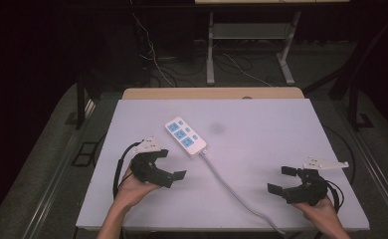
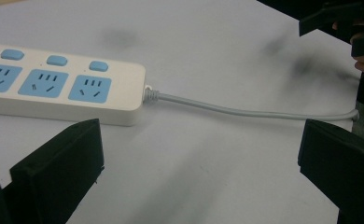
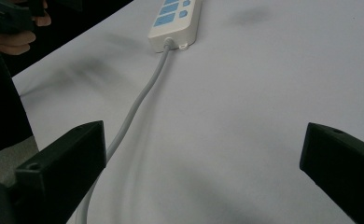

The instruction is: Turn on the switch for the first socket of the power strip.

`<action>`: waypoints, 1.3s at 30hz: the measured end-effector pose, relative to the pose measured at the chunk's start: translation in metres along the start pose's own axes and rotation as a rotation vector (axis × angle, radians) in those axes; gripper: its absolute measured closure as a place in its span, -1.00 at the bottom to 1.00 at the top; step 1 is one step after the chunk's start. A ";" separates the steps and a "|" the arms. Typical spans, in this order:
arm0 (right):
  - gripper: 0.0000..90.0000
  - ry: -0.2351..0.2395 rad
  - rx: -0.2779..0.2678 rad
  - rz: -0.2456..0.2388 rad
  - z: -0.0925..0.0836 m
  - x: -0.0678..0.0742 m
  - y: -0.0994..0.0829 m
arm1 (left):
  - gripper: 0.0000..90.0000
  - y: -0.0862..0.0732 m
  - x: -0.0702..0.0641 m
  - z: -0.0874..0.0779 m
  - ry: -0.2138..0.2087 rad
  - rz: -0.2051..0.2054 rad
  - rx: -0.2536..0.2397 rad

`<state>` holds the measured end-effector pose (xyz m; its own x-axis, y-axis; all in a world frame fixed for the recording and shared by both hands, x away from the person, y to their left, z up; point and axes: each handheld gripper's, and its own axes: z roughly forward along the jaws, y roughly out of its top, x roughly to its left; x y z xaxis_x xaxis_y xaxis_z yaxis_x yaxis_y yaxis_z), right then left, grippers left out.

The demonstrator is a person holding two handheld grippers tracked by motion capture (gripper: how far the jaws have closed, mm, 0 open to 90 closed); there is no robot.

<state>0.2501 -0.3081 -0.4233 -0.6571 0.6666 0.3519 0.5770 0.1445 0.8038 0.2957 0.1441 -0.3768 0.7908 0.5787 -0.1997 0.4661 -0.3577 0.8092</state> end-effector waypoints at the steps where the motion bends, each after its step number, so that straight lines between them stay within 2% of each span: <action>1: -1.00 -0.001 0.000 -0.001 0.000 0.000 0.000 | -1.00 0.001 0.001 0.000 0.000 0.001 0.005; 9: -1.00 -0.001 0.001 -0.005 0.000 0.000 0.000 | -1.00 0.015 0.005 0.004 0.002 0.015 0.024; 24: -1.00 -0.001 0.005 -0.009 0.000 0.000 0.000 | -1.00 0.047 0.014 0.017 0.005 0.080 0.085; 39: -1.00 -0.001 0.009 -0.013 0.001 0.000 0.000 | -1.00 0.065 0.027 0.026 0.014 0.094 0.135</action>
<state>0.2502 -0.3075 -0.4240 -0.6641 0.6651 0.3415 0.5731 0.1594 0.8038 0.3574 0.1170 -0.3444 0.8283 0.5476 -0.1185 0.4403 -0.5055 0.7421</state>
